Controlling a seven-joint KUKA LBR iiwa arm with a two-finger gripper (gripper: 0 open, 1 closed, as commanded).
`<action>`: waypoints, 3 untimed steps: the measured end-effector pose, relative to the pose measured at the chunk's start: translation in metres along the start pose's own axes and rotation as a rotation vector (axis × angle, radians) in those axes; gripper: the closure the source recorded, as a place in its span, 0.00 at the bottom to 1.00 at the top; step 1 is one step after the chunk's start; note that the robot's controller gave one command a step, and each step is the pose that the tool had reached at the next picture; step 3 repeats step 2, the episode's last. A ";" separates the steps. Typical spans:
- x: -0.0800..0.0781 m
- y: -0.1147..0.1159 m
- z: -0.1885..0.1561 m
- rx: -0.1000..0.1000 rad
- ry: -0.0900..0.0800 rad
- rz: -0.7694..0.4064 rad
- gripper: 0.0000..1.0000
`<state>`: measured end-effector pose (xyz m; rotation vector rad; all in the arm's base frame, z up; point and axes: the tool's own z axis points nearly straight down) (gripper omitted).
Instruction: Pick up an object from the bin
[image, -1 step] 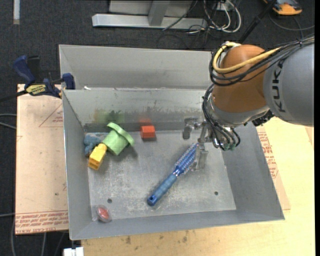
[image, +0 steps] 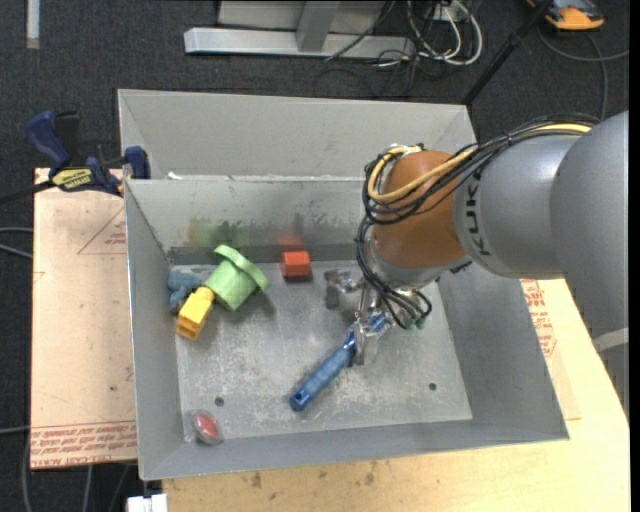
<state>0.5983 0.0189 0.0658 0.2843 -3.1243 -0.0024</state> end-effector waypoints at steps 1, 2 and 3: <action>-0.001 0.000 -0.004 0.000 -0.005 0.001 1.00; 0.008 0.011 -0.135 0.003 -0.014 -0.012 1.00; 0.008 0.011 -0.135 0.003 -0.014 -0.012 1.00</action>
Offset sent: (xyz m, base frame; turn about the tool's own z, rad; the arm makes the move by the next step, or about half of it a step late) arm 0.0000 0.0000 0.0000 0.0000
